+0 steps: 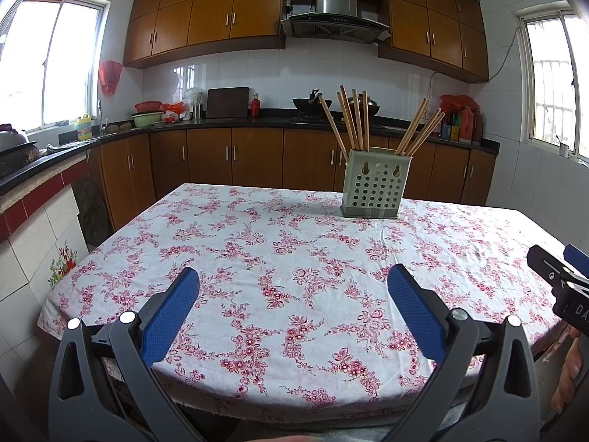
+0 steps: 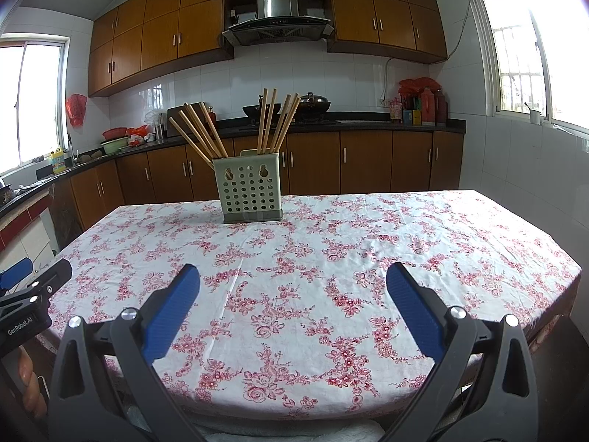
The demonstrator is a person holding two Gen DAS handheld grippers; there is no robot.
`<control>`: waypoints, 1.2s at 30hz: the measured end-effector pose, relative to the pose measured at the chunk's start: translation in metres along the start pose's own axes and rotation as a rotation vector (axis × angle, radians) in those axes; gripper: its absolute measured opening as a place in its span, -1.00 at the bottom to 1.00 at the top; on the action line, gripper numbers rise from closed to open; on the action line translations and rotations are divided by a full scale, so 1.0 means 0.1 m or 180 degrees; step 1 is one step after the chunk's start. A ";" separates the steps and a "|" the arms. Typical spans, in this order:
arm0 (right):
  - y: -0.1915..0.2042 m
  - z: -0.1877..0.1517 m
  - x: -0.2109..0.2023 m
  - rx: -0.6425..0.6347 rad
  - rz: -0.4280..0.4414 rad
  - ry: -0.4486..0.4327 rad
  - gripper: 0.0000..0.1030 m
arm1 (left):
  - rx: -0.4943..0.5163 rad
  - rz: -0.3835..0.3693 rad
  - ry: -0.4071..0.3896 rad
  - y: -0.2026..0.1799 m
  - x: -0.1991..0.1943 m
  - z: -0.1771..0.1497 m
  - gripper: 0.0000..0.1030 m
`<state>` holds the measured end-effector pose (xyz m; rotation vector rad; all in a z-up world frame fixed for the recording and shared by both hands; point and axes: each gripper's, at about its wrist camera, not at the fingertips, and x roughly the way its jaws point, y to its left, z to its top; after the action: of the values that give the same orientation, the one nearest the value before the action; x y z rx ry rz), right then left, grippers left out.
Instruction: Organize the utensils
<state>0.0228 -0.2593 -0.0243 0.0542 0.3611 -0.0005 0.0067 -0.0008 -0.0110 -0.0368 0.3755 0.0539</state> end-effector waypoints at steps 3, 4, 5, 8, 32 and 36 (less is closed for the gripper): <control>0.00 -0.01 0.00 0.0003 -0.0005 0.0002 0.92 | 0.0000 -0.0001 0.0002 0.00 0.00 0.00 0.97; 0.00 -0.01 0.00 0.0002 -0.0005 0.0002 0.92 | 0.0000 0.0001 0.0002 0.00 0.00 0.00 0.97; 0.00 -0.02 0.00 0.0004 -0.0004 0.0002 0.92 | -0.0001 0.0002 0.0006 0.00 0.00 0.00 0.97; 0.00 -0.01 0.00 0.0005 -0.0004 0.0003 0.92 | -0.0004 0.0001 0.0008 -0.01 0.00 -0.03 0.97; -0.01 0.00 0.00 0.0007 -0.0002 0.0009 0.92 | -0.0009 -0.0013 0.0045 0.01 0.01 -0.04 0.97; -0.02 0.00 -0.01 0.0006 -0.0001 0.0009 0.92 | -0.0010 -0.0008 0.0055 0.02 0.03 -0.03 0.97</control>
<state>0.0223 -0.2608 -0.0242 0.0560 0.3640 -0.0011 0.0078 0.0012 -0.0151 -0.0408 0.3927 0.0517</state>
